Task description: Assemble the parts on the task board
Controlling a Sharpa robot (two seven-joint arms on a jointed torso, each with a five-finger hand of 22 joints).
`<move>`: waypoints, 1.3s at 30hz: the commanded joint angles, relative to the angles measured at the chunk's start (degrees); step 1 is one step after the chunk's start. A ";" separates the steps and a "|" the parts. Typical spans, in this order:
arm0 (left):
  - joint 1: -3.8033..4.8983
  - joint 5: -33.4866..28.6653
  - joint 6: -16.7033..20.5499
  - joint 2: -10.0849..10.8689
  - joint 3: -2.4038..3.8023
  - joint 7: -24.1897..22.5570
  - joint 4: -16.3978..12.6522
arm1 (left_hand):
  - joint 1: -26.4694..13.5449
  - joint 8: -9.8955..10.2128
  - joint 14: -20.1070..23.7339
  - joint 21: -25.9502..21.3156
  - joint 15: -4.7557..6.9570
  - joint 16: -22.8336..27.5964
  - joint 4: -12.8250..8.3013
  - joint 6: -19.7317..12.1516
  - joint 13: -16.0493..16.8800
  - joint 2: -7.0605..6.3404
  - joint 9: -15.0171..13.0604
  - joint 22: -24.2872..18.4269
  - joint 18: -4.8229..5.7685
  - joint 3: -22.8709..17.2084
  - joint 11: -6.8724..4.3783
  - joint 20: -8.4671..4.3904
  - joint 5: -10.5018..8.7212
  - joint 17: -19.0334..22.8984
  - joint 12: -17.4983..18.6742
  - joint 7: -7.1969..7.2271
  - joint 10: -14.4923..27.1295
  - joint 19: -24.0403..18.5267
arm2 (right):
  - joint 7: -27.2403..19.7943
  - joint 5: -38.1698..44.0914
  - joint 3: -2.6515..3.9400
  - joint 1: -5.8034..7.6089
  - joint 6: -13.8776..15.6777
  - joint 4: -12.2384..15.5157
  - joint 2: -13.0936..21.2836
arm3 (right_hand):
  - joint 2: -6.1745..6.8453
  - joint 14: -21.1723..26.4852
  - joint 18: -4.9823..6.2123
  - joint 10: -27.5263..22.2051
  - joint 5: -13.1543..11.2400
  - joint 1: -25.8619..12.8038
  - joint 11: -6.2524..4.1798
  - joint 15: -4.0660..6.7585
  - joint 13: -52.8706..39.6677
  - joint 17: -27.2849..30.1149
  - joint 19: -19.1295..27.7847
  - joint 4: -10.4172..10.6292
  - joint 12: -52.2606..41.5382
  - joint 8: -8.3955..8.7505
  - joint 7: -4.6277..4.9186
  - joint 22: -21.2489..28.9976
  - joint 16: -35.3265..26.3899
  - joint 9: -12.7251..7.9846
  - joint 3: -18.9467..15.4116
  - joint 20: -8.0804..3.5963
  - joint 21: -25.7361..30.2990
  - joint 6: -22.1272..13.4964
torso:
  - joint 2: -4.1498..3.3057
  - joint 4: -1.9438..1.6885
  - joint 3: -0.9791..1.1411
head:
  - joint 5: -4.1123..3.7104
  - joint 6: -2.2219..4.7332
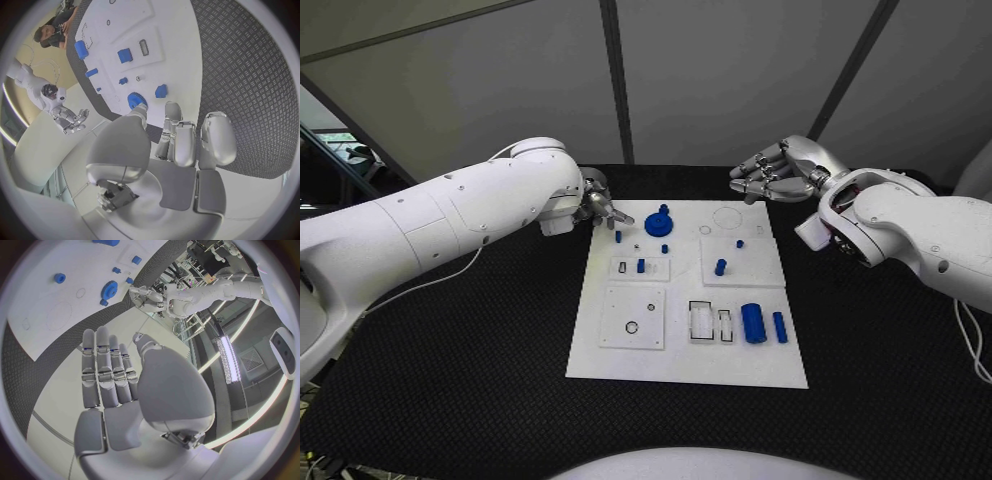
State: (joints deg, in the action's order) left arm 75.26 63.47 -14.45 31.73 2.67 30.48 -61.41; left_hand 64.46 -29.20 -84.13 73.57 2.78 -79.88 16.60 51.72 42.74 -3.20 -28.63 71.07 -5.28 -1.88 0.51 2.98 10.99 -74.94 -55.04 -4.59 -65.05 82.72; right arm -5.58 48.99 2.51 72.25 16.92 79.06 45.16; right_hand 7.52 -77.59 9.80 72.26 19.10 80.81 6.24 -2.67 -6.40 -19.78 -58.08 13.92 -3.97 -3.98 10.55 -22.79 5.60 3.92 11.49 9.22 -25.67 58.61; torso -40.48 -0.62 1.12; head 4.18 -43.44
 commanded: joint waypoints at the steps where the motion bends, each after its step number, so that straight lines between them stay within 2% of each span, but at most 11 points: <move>1: 0.08 0.00 -2.32 -0.10 -0.02 -0.36 0.14 | 0.05 -0.24 -2.73 0.36 0.45 -0.42 0.03 0.53 0.20 0.60 -0.04 0.20 1.04 0.50 -0.10 -0.09 -0.39 -5.68 -0.39 0.03 -0.55 0.36 | -0.14 0.08 0.03 0.11 -0.30 0.02 -0.05 | 0.10 -0.33 0.66 -0.28 0.33 -0.49 -0.01 -0.15 0.07 0.07 -0.27 -0.05 0.00 -0.10 -0.06 0.09 -0.35 0.10 -0.23 -0.03 0.24 -0.25 | 0.03 -0.01 0.05 | 0.00 -0.07; 15: 0.06 0.29 -4.86 -0.15 -0.08 -0.11 0.22 | 1.14 -0.68 -2.84 0.91 0.69 -0.58 -0.18 1.13 0.95 1.34 -0.25 0.91 1.17 1.14 -0.40 -0.28 -0.34 -5.81 -1.29 0.36 -1.30 0.62 | -0.11 0.08 0.03 0.11 -0.34 -0.03 -0.08 | 0.04 -0.36 0.67 -0.28 0.44 -0.43 -0.02 -0.14 0.08 0.07 -0.32 -0.09 0.00 -0.10 -0.07 0.13 -0.40 0.09 -0.22 -0.04 0.30 -0.25 | 0.05 0.06 0.07 | 0.14 -0.12; 31: -0.05 0.34 -5.74 -0.48 -0.27 -0.02 0.43 | 3.35 -1.01 -2.85 1.21 0.84 -0.54 -0.49 1.35 1.00 2.01 -0.52 1.37 1.25 1.53 -0.57 -0.42 -0.23 -5.76 -1.57 0.53 -1.47 0.74 | -0.07 0.08 0.03 0.11 -0.40 -0.05 -0.15 | 0.00 -0.37 0.67 -0.28 0.51 -0.39 -0.03 -0.13 0.09 0.07 -0.35 -0.11 0.00 -0.10 -0.08 0.15 -0.42 0.09 -0.20 -0.04 0.33 -0.26 | -0.02 0.03 0.05 | 0.03 -0.05; 35: -0.11 0.34 -5.43 -0.62 -0.34 0.00 0.64 | 4.03 -1.07 -2.85 1.16 0.86 -0.53 -0.53 1.33 0.88 2.43 -0.59 1.36 1.24 1.50 -0.59 -0.44 -0.19 -5.75 -1.54 0.54 -1.43 0.71 | -0.07 0.08 0.03 0.11 -0.41 -0.02 -0.15 | -0.05 -0.39 0.68 -0.28 0.61 -0.32 -0.04 -0.12 0.10 0.07 -0.39 -0.14 0.00 -0.10 -0.09 0.18 -0.46 0.10 -0.17 -0.05 0.37 -0.26 | -0.01 0.04 0.05 | 0.03 -0.06; 39: -0.18 0.34 -4.86 -0.71 -0.37 0.02 0.70 | 5.15 -1.16 -2.87 1.15 0.90 -0.56 -0.59 1.29 0.86 3.41 -0.71 1.42 1.24 1.15 -0.63 -0.48 -0.14 -5.78 -1.60 0.58 -1.45 0.69 | -0.05 0.08 0.03 0.11 -0.41 -0.01 -0.15 | -0.07 -0.40 0.68 -0.29 0.66 -0.29 -0.05 -0.11 0.11 0.07 -0.40 -0.16 0.00 -0.10 -0.09 0.20 -0.48 0.09 -0.16 -0.06 0.39 -0.27 | 0.04 -0.02 0.04 | -0.01 -0.14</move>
State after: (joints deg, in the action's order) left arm 75.02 63.58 -19.24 31.12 2.31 30.56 -60.76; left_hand 69.01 -30.02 -83.95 74.57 3.37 -80.11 16.03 52.63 43.67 0.36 -29.26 72.43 -6.12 -0.71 -0.10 2.56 11.00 -74.94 -56.52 -4.08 -66.07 83.12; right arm -5.48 48.99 2.51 72.25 16.81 78.97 45.06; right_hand 7.52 -77.59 9.80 72.26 19.48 80.81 6.24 -2.67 -6.37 -19.78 -58.08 13.92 -3.97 -3.98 10.55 -22.65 5.41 3.92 11.49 9.21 -25.67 58.61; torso -40.47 -0.59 1.16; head 4.20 -43.53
